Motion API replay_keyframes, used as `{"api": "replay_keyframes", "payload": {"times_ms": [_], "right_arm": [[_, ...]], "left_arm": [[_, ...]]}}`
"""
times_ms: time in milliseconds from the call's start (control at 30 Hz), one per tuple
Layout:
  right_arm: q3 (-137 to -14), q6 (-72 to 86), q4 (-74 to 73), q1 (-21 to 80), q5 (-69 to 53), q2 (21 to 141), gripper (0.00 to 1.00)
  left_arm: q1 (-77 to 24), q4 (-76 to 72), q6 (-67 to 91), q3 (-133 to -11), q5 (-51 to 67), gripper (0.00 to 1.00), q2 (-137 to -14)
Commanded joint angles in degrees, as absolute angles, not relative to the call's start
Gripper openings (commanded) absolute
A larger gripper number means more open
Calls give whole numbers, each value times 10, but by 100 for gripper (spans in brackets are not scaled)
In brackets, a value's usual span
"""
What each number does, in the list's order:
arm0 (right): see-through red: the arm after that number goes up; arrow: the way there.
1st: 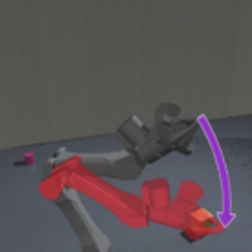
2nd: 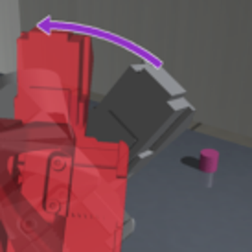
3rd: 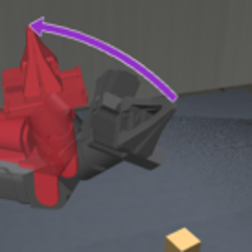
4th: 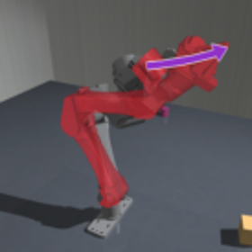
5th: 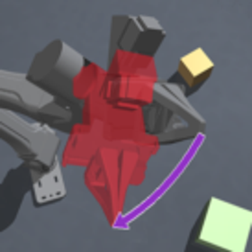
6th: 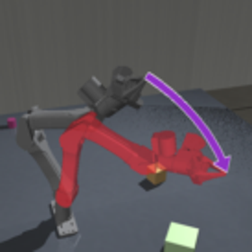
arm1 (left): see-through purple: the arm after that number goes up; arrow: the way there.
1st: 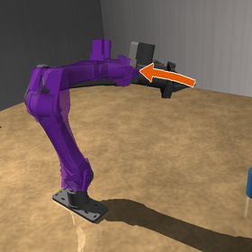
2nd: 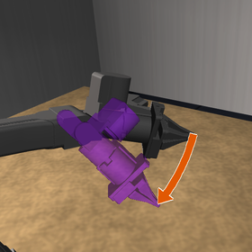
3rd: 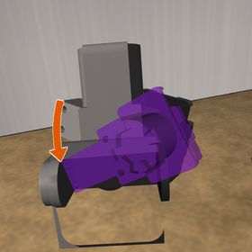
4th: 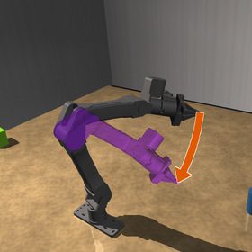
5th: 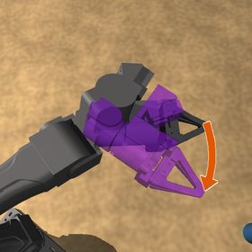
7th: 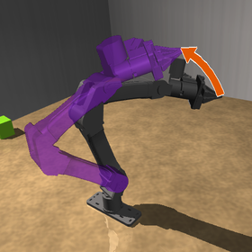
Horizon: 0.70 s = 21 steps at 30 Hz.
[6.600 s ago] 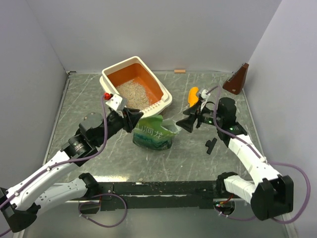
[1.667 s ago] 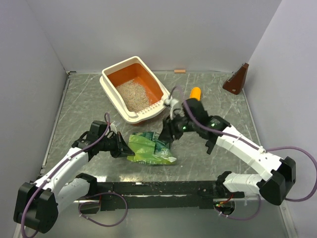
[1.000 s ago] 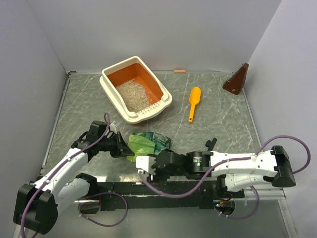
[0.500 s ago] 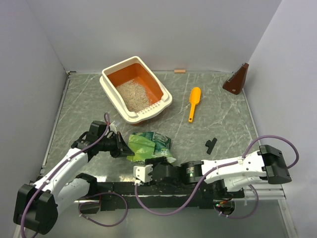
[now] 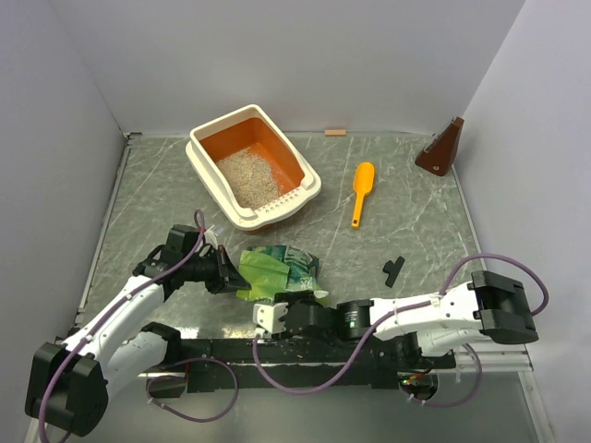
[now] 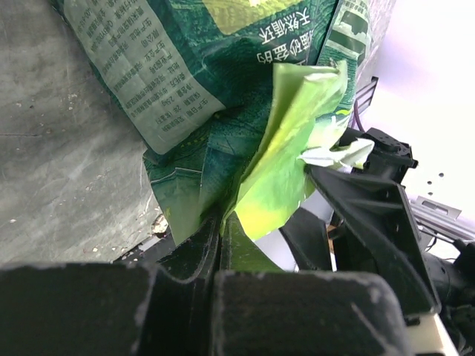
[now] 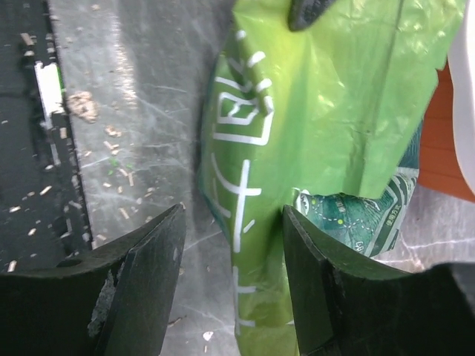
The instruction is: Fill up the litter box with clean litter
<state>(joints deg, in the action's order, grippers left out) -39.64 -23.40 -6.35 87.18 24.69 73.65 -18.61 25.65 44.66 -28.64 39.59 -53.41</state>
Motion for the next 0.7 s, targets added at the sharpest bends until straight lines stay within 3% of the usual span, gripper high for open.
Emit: {"api": "replay_keyframes", "payload": {"times_ms": [0, 200, 300, 400, 433, 500, 667], "right_arm": [[-377, -221, -29, 839, 234, 737, 59], [-393, -219, -44, 790, 202, 751, 48], [-402, -218, -55, 771, 181, 754, 37], [-410, -219, -70, 757, 154, 755, 6], [-414, -220, -79, 756, 154, 754, 0], [-425, -222, -110, 749, 148, 741, 0], [-499, -225, -229, 707, 35, 690, 0]], "left_arm": [[-182, 253, 439, -291, 359, 1, -536], [-181, 253, 437, -293, 365, 1, -539], [-179, 251, 435, -294, 370, 1, -539], [-174, 254, 430, -309, 374, 1, -534], [-173, 256, 425, -319, 375, 1, -532], [-171, 269, 403, -352, 361, 2, -524], [-171, 315, 315, -468, 251, 18, -495]]}}
